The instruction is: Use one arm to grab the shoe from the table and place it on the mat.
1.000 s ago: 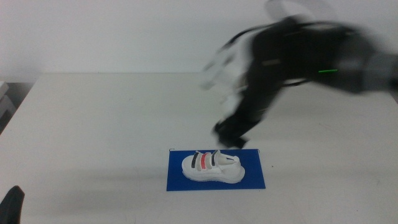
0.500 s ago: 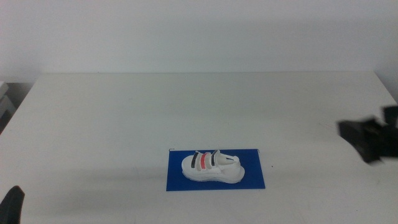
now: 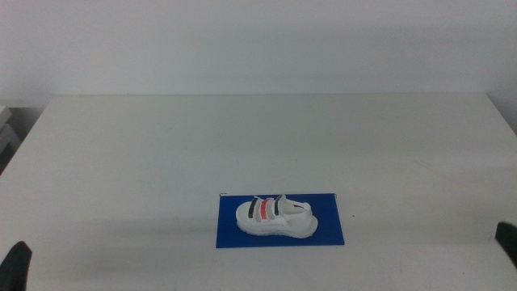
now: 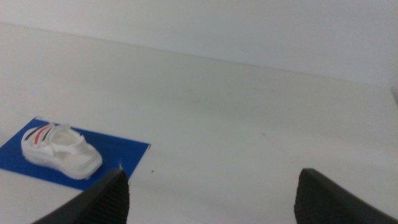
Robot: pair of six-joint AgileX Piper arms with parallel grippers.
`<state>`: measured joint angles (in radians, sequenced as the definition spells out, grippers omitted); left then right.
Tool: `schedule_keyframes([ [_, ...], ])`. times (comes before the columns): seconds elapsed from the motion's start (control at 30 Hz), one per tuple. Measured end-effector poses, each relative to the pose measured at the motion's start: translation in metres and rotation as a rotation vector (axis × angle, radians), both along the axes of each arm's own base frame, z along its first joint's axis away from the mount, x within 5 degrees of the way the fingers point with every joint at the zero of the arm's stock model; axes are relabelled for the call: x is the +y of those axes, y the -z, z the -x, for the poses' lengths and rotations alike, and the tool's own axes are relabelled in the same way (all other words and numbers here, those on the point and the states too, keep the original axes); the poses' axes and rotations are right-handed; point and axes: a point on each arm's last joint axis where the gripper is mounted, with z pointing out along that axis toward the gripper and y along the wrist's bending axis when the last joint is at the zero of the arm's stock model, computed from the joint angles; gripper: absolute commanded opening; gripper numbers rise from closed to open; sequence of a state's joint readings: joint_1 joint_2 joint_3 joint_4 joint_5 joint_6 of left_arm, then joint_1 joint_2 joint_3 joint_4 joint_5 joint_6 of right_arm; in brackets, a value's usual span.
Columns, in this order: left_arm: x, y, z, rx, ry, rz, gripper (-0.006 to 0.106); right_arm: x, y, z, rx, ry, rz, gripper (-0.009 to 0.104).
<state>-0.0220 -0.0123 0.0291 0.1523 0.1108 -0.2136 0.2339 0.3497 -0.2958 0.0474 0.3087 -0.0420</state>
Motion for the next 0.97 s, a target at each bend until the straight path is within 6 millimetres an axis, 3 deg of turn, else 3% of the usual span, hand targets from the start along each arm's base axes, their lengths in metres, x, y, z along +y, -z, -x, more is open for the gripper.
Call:
schedule_keyframes([
  [0.23,0.000,0.000,0.000,0.000,0.000,0.000,0.092,-0.001,0.030,0.004,0.027,-0.004,0.002,0.085],
  [0.57,0.000,0.000,0.000,0.000,0.000,0.000,0.092,-0.005,0.050,0.023,-0.080,-0.004,-0.018,0.085],
  [0.77,0.000,0.000,0.000,0.001,0.000,0.000,0.092,-0.007,0.077,0.029,-0.093,-0.004,-0.019,0.085],
  [0.97,0.000,0.000,0.000,0.000,0.000,0.000,0.092,-0.007,0.082,0.030,-0.067,-0.005,-0.013,0.085],
])
